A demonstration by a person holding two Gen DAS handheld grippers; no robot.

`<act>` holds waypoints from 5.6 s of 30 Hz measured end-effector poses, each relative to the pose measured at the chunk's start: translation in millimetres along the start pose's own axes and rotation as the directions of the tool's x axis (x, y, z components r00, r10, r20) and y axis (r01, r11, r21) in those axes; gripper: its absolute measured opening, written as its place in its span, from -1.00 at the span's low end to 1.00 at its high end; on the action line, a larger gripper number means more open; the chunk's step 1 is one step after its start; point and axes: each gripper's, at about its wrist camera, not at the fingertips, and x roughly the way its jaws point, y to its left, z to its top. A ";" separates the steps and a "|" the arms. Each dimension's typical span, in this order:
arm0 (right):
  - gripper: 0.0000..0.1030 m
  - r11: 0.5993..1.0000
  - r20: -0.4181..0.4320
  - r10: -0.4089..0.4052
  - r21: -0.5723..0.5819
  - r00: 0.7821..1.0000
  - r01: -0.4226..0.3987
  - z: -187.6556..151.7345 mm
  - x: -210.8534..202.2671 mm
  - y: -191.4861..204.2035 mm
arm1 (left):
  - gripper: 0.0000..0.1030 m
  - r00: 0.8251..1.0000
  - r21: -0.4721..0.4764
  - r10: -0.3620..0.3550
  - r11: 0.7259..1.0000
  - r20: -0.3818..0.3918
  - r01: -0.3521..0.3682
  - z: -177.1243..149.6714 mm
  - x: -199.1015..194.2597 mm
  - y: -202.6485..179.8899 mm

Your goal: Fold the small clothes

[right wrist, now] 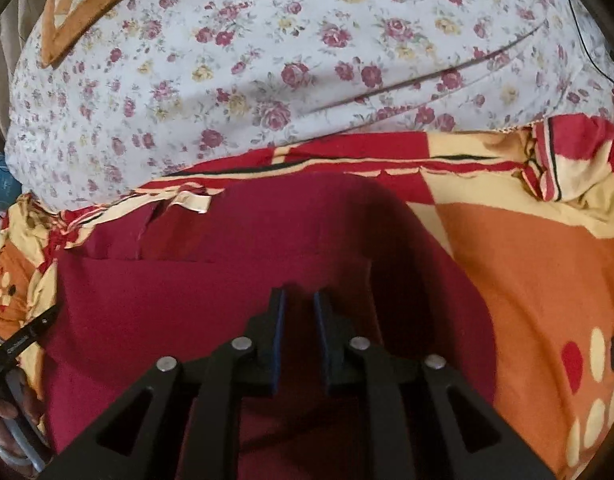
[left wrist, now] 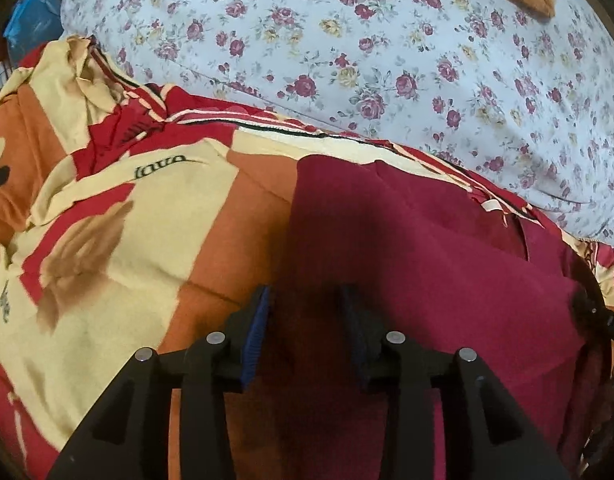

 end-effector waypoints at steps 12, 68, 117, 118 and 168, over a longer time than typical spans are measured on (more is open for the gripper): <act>-0.04 0.996 0.017 0.055 -0.075 0.998 -0.054 -48.7 -70.8 13.0 | -0.45 0.999 0.067 0.025 0.997 0.047 -0.028 -34.4 -42.5 -18.6; -0.80 0.938 -0.103 0.312 -0.122 0.944 -0.324 -49.9 -6.5 114.9 | -0.16 0.974 -0.124 -0.225 0.966 0.038 0.228 -76.1 -114.9 13.5; 0.24 0.949 0.076 0.262 0.161 0.962 -0.271 -95.5 -99.3 -43.3 | -0.94 0.957 0.038 -0.235 0.972 0.168 0.232 -11.8 -122.8 -51.4; 0.24 0.943 0.081 0.268 0.182 0.960 -0.278 -93.3 -96.4 -46.6 | -0.94 0.959 0.038 -0.234 0.972 0.159 0.231 -13.2 -120.3 -51.2; -0.17 0.991 0.125 -0.054 0.131 0.991 0.038 15.1 -23.6 -80.0 | -0.75 0.998 0.098 -0.069 0.993 -0.012 0.070 -3.2 10.7 -70.3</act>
